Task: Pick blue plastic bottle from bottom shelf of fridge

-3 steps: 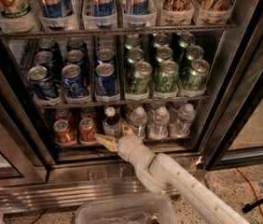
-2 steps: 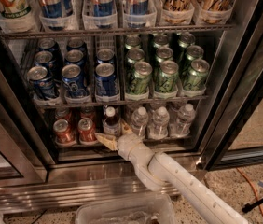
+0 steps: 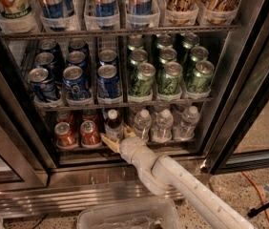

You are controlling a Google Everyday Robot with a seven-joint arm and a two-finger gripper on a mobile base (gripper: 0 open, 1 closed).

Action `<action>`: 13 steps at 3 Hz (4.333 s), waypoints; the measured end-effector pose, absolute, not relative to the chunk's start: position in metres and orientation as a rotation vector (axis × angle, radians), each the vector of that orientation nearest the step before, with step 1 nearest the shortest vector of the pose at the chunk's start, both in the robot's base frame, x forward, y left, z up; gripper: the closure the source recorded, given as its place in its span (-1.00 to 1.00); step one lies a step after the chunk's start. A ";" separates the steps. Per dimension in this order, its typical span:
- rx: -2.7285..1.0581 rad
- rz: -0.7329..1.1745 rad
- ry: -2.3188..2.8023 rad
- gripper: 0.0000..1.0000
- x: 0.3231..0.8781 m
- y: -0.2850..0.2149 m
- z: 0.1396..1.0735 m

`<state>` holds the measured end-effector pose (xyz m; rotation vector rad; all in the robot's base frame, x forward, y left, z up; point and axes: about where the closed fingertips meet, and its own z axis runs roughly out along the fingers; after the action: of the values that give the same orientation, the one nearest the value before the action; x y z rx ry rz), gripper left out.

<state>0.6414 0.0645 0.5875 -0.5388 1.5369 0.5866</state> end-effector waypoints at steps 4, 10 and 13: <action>-0.561 0.549 1.441 1.00 0.637 0.066 0.591; -0.679 0.479 1.314 1.00 0.613 0.080 0.608; -0.799 0.564 1.385 1.00 0.581 0.082 0.648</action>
Offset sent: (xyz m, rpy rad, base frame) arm 0.0000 0.0000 0.0000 0.0000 0.0000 0.0000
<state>0.5810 0.0822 0.6482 -0.7989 1.3847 0.5640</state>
